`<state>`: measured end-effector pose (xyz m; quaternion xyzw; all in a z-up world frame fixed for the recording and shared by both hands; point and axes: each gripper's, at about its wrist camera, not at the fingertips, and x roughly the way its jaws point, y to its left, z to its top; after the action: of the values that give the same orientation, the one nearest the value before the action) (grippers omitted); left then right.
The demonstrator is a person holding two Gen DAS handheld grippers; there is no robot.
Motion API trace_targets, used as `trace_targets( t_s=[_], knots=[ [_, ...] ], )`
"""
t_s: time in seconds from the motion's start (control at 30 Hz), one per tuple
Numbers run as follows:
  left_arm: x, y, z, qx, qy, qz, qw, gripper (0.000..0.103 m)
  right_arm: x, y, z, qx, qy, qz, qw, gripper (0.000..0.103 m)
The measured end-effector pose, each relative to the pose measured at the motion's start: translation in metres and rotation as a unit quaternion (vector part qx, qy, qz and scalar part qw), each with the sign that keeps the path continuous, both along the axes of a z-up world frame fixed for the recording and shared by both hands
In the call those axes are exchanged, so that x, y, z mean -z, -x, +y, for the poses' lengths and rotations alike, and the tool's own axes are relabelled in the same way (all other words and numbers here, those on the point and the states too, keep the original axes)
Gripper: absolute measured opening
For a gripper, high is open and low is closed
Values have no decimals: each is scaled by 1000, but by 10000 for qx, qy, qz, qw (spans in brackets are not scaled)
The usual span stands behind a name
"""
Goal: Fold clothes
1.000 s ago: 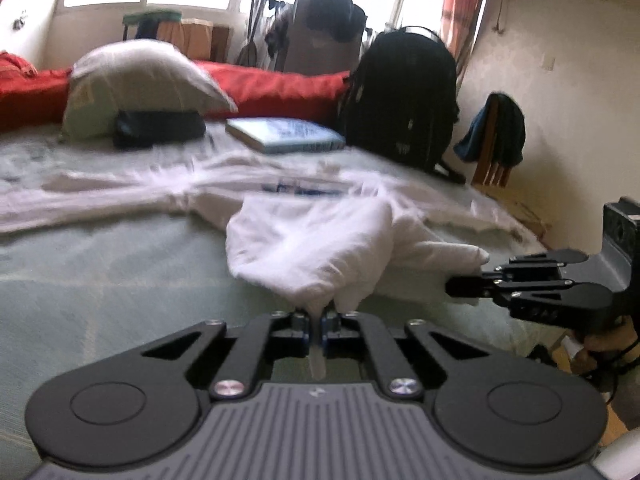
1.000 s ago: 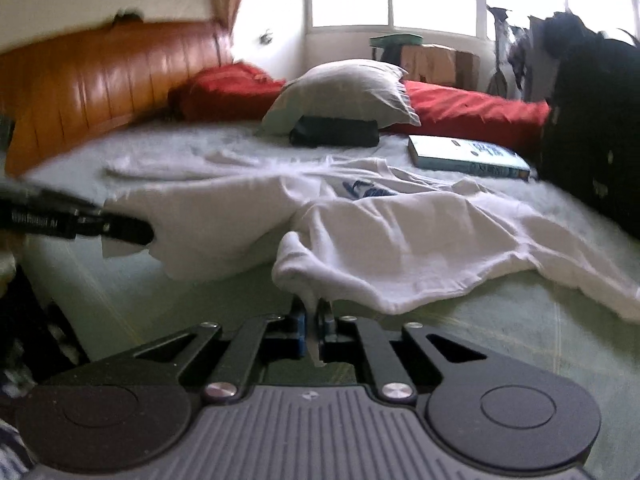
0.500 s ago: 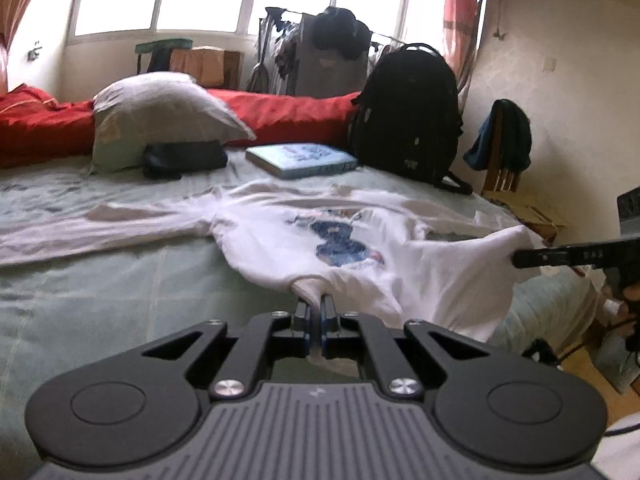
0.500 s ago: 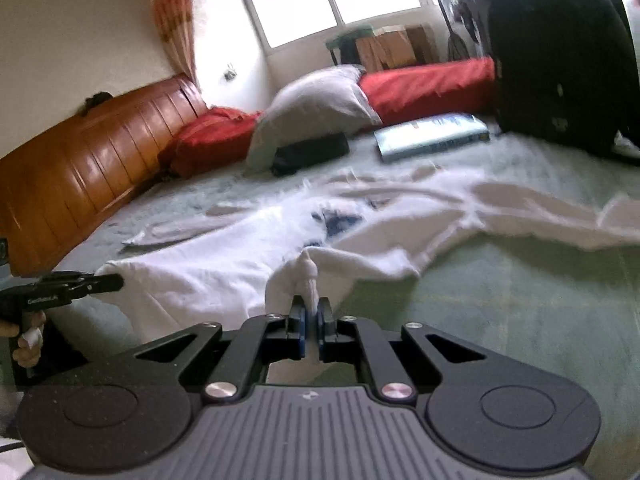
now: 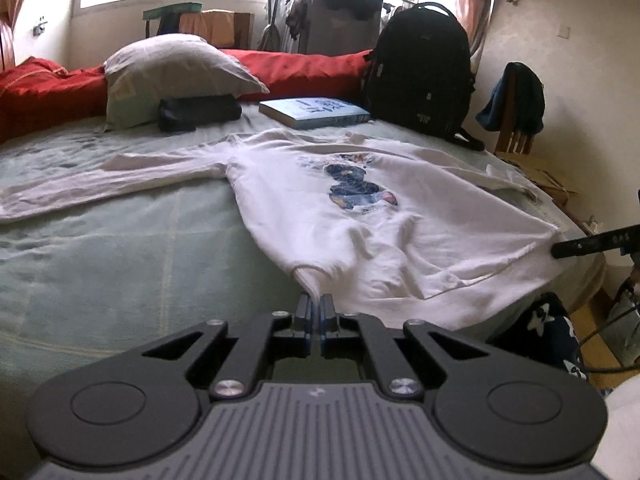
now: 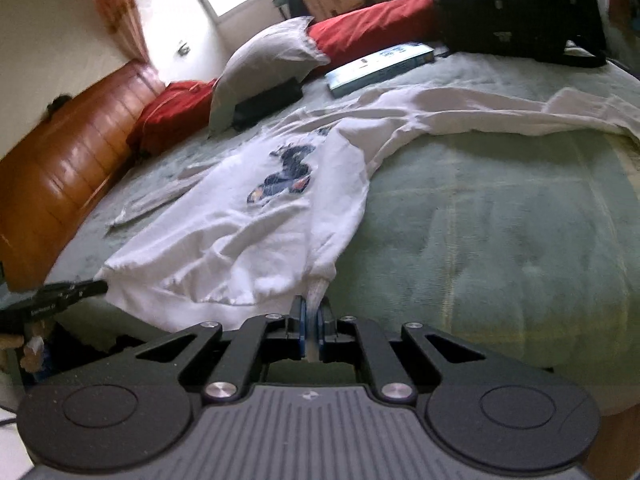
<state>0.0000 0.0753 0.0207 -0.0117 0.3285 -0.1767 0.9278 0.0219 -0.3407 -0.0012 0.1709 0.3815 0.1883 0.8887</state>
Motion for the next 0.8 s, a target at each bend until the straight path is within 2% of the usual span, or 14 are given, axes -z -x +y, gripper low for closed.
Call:
trace_targets(
  t_s=[0.07, 0.17, 0.23, 0.37, 0.47, 0.57, 0.63, 0.7, 0.8],
  knots=[
    [1, 0, 4, 4, -78, 100, 9999, 2, 0, 2, -1, -46, -17, 83, 10000, 8],
    [8, -3, 13, -246, -171, 495, 9983, 3, 9, 0, 0, -73, 138, 420, 9990, 12],
    [8, -3, 22, -429, -189, 577, 9972, 3, 17, 1, -3, -2, 246, 682, 9974, 13],
    [0, -10, 40, -738, -234, 577, 9953, 9, 15, -1, -24, 396, 51, 608, 9974, 16],
    [1, -32, 36, -820, -363, 700, 9935, 20, 11, -27, -36, 556, -204, 462, 9972, 20],
    [2, -54, 25, -869, -526, 790, 9917, 25, 13, -66, -42, 720, -371, 349, 9961, 20],
    [4, -68, 14, -867, -587, 778, 9915, 29, 20, -99, -49, 814, -690, 395, 9935, 20],
    [3, -79, 3, -811, -617, 691, 9924, 43, 30, -135, -56, 925, -1047, 549, 9887, 21],
    [5, -91, -10, -728, -530, 589, 9942, 45, 49, -183, -61, 1093, -1492, 771, 9797, 26]
  ],
)
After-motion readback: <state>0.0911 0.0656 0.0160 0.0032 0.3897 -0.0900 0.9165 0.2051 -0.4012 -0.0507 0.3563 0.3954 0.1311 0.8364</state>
